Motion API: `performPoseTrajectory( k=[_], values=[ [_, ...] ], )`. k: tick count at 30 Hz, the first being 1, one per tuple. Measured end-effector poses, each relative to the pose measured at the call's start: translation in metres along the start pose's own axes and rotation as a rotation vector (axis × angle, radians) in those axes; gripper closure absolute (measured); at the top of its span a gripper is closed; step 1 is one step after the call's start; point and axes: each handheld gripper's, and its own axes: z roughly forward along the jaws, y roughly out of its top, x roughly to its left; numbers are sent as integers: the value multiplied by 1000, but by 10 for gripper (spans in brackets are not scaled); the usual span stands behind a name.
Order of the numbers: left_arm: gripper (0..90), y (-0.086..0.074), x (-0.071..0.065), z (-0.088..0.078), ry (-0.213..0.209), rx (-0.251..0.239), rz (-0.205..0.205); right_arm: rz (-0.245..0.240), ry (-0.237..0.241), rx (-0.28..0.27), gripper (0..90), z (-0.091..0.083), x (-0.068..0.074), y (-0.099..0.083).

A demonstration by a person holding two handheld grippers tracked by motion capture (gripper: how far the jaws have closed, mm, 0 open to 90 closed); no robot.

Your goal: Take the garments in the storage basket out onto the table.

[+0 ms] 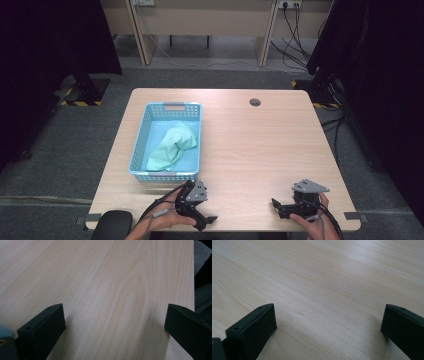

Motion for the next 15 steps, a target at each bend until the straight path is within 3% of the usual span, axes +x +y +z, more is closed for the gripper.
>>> performPoseTrajectory(
  k=[15],
  values=[
    [14,1,-2,1,13,5,-6,0,0,0,2,0,0,0]
  ],
)
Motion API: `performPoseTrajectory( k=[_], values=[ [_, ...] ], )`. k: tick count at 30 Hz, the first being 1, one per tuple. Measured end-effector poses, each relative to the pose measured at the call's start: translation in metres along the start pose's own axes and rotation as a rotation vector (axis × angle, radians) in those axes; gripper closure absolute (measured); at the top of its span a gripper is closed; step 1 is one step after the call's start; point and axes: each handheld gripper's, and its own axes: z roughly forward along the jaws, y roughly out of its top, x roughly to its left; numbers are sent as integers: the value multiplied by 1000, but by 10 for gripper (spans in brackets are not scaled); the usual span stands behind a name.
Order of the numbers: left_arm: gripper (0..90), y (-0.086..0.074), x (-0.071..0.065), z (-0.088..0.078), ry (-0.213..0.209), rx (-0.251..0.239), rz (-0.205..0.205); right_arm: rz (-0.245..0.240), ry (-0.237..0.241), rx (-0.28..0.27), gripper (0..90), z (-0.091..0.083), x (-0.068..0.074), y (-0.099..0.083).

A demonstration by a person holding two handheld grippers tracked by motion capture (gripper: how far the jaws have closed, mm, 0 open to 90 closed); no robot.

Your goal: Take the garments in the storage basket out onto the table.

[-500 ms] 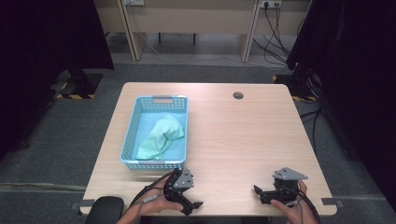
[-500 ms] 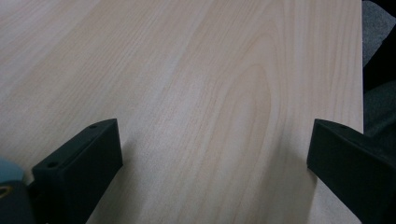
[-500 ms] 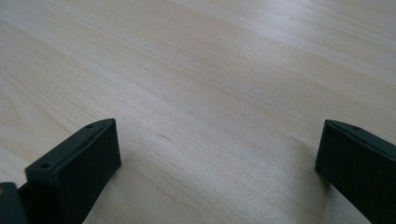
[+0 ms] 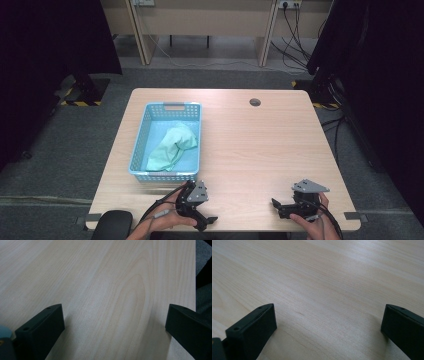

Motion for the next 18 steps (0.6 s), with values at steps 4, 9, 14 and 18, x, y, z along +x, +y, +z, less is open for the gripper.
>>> performPoseTrajectory(
  k=[4,9,14,18],
  values=[
    [22,-1,1,-1,-9,-13,-25,0,0,0,2,0,0,0],
    [31,2,0,-5,-4,-25,-29,0,0,0,2,0,0,0],
    [32,7,-2,-10,-4,-56,-25,0,0,0,2,0,0,0],
    [32,11,-3,-14,-4,-77,-30,0,0,0,2,0,0,0]
  ],
)
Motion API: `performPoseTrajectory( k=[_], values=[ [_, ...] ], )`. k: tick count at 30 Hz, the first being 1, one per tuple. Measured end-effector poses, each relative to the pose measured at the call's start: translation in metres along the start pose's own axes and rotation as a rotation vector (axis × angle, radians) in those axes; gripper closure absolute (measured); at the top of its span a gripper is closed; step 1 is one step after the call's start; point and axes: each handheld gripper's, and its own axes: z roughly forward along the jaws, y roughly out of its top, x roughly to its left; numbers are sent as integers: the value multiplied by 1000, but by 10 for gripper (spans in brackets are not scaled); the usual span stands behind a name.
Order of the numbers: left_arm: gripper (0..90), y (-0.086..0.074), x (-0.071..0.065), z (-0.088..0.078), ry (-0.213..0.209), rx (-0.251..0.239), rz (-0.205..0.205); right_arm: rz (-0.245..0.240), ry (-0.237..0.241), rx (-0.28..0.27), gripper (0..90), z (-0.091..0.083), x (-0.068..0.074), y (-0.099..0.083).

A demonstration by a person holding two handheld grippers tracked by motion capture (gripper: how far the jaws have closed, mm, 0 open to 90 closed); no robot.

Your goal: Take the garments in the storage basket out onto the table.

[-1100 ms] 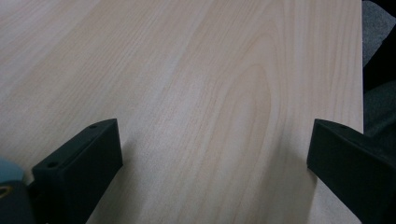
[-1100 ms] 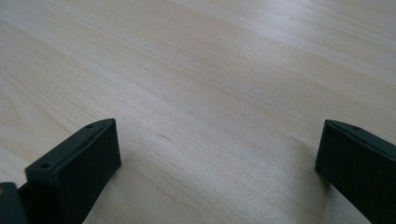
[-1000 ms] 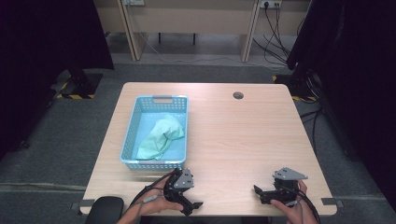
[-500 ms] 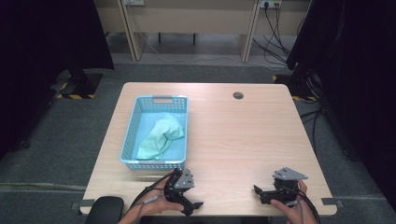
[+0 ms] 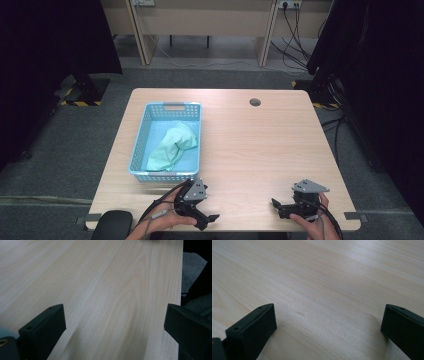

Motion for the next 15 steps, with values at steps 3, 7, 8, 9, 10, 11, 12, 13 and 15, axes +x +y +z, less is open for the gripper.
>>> performPoseTrajectory(
  k=[3,7,8,9,10,11,12,13,15],
  values=[
    [30,2,-1,-1,0,-9,-5,0,0,0,2,0,0,0],
    [29,5,-3,-2,-1,-12,2,0,0,0,2,0,0,0],
    [29,6,-4,-2,0,-14,4,0,0,0,2,0,0,0],
    [29,6,-4,-3,1,-16,3,0,0,0,2,0,0,0],
    [29,7,-5,-3,1,-18,4,0,0,0,2,0,0,0],
    [29,8,-5,-4,1,-21,5,0,0,0,2,0,0,0],
    [29,9,-4,-4,3,-23,3,0,0,0,2,0,0,0],
    [29,9,-4,-4,4,-28,-1,0,0,0,2,0,0,0],
    [29,10,-4,-5,3,-33,-9,0,0,0,2,0,0,0]
  ],
)
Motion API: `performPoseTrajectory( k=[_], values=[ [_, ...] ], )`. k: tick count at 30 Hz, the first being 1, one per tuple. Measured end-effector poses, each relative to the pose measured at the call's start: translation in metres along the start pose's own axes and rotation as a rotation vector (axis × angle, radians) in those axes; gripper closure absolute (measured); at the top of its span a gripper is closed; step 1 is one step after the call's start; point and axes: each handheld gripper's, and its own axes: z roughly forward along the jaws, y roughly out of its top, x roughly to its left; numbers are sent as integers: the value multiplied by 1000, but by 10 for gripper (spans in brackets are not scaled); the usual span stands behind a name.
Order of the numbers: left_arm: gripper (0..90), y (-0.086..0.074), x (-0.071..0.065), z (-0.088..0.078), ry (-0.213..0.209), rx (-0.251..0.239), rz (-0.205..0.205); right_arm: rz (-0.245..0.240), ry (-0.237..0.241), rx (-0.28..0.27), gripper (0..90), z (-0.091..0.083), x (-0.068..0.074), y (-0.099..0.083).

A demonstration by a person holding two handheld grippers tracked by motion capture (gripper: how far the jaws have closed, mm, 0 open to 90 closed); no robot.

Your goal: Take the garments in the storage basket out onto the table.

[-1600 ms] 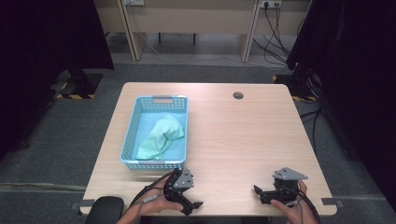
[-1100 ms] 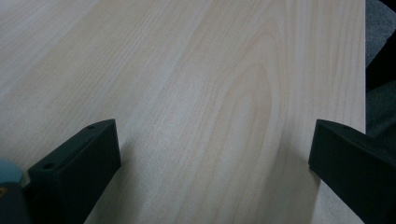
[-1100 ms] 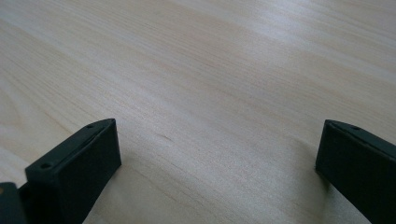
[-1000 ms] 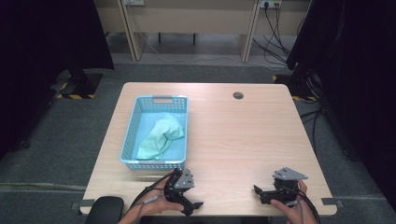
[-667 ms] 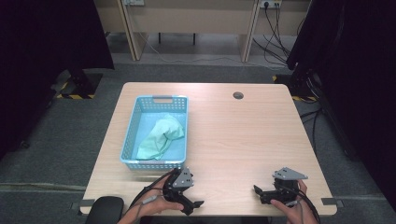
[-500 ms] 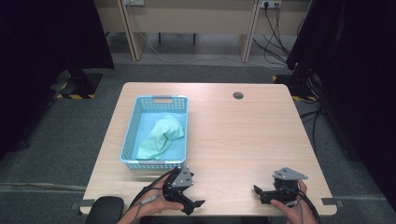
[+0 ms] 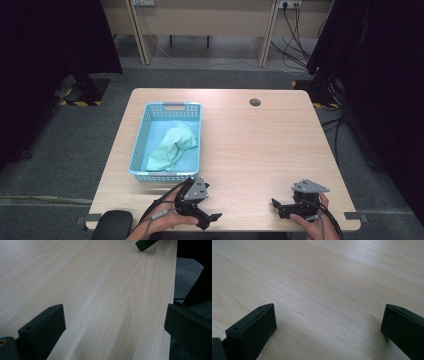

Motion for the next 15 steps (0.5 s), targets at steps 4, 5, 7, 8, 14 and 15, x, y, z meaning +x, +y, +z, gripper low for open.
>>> performPoseTrajectory(
  k=[4,5,7,8,14,15],
  values=[
    [29,4,1,-2,8,-11,-7,0,0,0,2,0,0,0],
    [29,6,1,-3,10,-14,-8,0,0,0,2,0,0,0],
    [30,9,2,-5,14,-22,-9,0,0,0,2,0,0,0],
    [30,11,3,-6,16,-28,-11,0,0,0,2,0,0,0],
    [30,20,5,-13,26,-52,-17,0,0,0,2,0,0,0],
    [30,21,5,-14,28,-54,-16,0,0,0,2,0,0,0]
  ],
)
